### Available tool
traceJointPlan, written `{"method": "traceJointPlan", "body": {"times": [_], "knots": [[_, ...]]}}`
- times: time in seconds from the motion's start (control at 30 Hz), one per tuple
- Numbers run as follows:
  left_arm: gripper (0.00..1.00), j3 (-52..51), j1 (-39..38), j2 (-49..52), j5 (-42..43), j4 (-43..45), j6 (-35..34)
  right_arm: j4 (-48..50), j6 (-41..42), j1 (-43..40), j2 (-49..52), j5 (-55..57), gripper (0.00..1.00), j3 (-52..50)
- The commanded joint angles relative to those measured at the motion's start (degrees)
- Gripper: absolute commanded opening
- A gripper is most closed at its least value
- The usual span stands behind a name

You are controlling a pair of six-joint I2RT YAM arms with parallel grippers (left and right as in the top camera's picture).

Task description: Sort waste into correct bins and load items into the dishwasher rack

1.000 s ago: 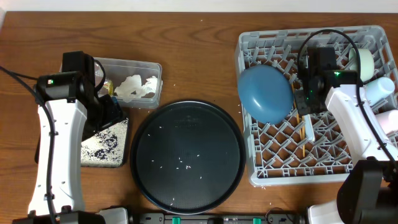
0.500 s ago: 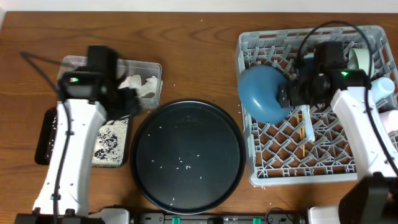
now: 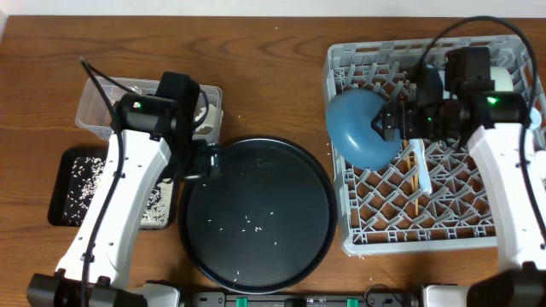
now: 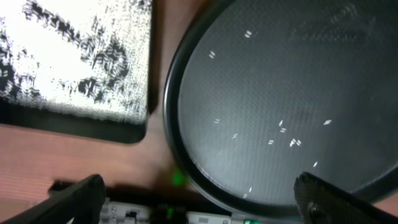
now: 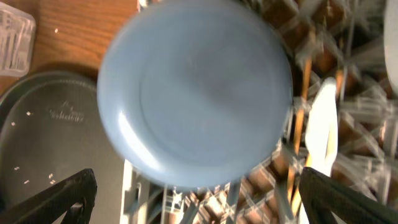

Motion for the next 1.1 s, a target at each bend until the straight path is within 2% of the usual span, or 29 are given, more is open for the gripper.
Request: {"method": "traceJointPlan", "body": {"times": [0.0,0.17,0.43,0.57,0.77,1.07], "knots": [[0.98,-0.81,0.42,-2.99,-1.33,-0.79,0.46,-2.49,3.37,-1.16,-4.46,2.05,0.99,0.81],[0.98,-6.08,0.42,-13.86,-4.13,4.57,-1.70,-2.86,3.74,-1.14,-13.07,5.20,0.99,-4.37],[0.98,-22.67,0.42,-42.71,-5.18,20.20,-1.70,14.32,3.82,-1.14,-39.21,7.69,0.99,-26.34],[0.98,-26.88,0.42,-53.83,-5.14,21.84,-1.70,15.67,3.82,-1.14,-51.45,11.65,0.99,-33.88],[0.98,-27.15,0.42,-61.31,-5.14,21.75,-1.66,10.51,3.80,-1.14,-59.52,11.63,0.99,-36.74],[0.98,-27.17,0.42,-61.90,-5.14,19.89,-1.66,-3.15,3.82,-1.14,-60.02,11.63,0.99,-36.74]]}}
